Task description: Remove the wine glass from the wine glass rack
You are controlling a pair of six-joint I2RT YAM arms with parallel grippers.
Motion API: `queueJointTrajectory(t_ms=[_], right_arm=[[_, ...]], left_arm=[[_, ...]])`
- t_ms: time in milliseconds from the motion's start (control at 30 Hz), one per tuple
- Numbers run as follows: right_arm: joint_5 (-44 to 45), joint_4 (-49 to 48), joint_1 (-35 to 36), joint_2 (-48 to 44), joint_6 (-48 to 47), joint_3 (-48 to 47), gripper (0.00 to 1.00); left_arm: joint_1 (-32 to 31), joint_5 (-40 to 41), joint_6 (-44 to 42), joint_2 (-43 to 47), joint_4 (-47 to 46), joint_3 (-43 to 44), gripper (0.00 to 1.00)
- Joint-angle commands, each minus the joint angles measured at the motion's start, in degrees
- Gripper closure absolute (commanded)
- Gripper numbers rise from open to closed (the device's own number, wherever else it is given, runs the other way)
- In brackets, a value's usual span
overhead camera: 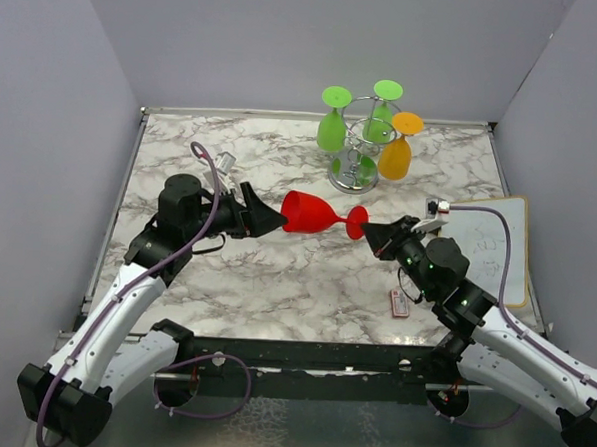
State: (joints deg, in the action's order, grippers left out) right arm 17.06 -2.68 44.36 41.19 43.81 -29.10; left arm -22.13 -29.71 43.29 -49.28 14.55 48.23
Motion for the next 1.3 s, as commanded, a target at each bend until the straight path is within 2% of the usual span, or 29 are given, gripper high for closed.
queueJointTrajectory(t_ms=[0, 400, 700, 767, 833, 933, 1000, 1133, 1267], right_arm=[[-4.82, -8.34, 0.16, -0.07, 2.26, 0.61, 0.99], [-9.55, -13.16, 0.19, 2.54, 3.88, 4.19, 0.99], [-11.13, -14.96, 0.2, 7.47, 4.07, 4.7, 0.99], [-10.44, -14.1, 0.2, 7.96, 3.65, 4.46, 0.97], [-9.48, -12.91, 0.2, 8.12, 3.17, 4.25, 0.84], [-7.63, -11.09, 0.2, 7.67, 1.59, 3.9, 0.59], [-5.94, -9.72, 0.2, 6.93, -0.54, 3.74, 0.47], [-0.83, -4.91, 0.2, 4.7, -2.57, 2.85, 0.33], [3.01, -1.45, 0.2, 2.63, -4.09, 2.48, 0.33]], left_arm=[[0.11, -8.34, 2.37, -2.05, -2.09, -0.76, 0.29], [0.15, -4.89, 2.1, -4.11, 1.52, -0.58, 0.6], [0.14, -3.36, 0.39, -5.05, 5.76, 0.48, 0.98], [0.09, -2.14, -0.13, -5.2, 7.19, 1.16, 1.0], [0.08, -0.82, -0.74, -5.43, 8.72, 1.91, 1.0], [0.1, 3.25, -2.43, -6.19, 12.89, 4.2, 1.0], [0.11, 7.82, -4.29, -6.88, 17.07, 6.55, 1.0], [0.17, 19.19, -5.58, -8.94, 25.47, 11.81, 1.0], [0.77, 35.41, -2.47, -11.82, 35.03, 16.72, 1.0]])
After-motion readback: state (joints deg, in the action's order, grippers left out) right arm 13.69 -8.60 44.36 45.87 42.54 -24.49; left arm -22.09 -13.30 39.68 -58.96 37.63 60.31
